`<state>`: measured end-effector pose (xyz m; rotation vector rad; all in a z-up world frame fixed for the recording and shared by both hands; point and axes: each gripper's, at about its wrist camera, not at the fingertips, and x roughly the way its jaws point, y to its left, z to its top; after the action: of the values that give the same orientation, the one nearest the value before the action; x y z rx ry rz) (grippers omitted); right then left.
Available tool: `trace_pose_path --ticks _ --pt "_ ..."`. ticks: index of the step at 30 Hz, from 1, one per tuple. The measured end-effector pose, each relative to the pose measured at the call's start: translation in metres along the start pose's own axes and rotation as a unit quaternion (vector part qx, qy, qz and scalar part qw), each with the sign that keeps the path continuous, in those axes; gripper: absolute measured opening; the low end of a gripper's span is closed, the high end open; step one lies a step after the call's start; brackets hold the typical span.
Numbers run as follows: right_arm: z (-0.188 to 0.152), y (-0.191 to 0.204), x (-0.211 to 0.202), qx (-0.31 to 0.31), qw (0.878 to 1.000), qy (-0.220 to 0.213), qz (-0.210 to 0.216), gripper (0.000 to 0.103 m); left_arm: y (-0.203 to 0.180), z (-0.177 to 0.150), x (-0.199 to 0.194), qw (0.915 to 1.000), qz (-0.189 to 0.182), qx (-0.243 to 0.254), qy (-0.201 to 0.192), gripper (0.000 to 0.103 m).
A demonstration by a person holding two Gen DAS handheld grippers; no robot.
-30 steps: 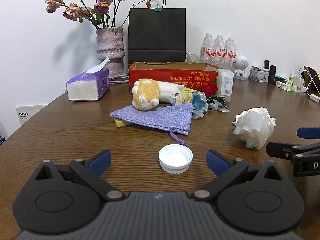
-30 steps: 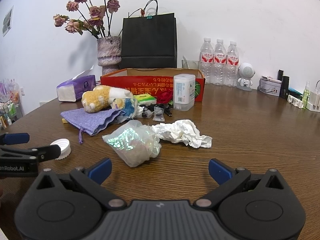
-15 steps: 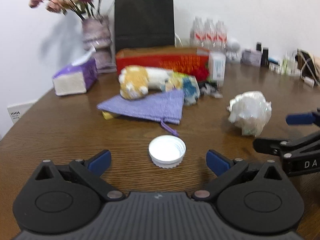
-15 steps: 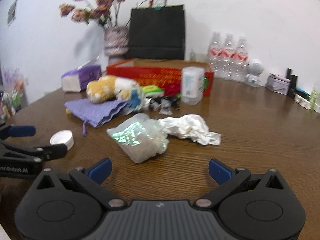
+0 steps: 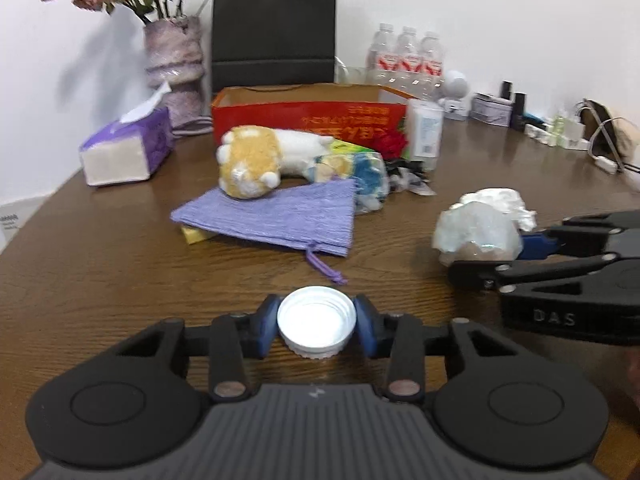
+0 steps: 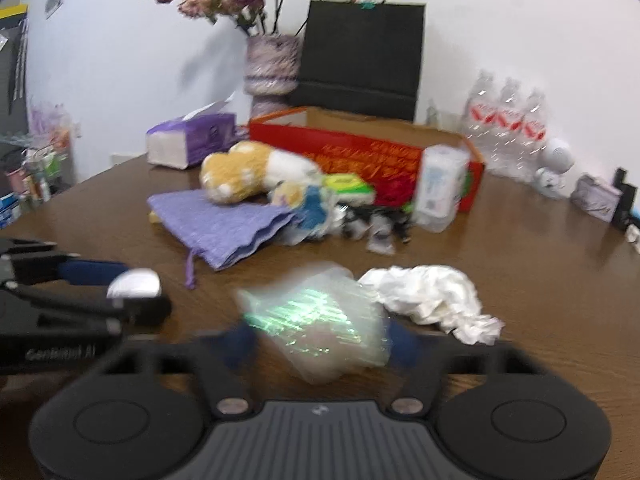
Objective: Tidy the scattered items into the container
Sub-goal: 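Grasp the white bottle cap with the left tool while the right grasps the plastic bag, then carry cap and plastic bag into the cardboard box and open both tools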
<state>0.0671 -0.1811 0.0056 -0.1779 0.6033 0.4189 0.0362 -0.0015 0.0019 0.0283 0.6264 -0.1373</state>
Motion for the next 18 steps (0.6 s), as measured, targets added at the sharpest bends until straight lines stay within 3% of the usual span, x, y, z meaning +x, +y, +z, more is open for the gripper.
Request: trace_pose_path --ticks 10,18 --pt "0.01 -0.016 -0.017 0.023 0.999 -0.045 0.01 0.04 0.011 0.023 -0.016 0.9986 -0.032 -0.025 -0.035 0.041" --pt "0.071 -0.038 -0.011 0.047 0.995 -0.092 0.007 0.04 0.027 0.105 -0.007 0.9931 -0.049 -0.048 -0.095 0.041"
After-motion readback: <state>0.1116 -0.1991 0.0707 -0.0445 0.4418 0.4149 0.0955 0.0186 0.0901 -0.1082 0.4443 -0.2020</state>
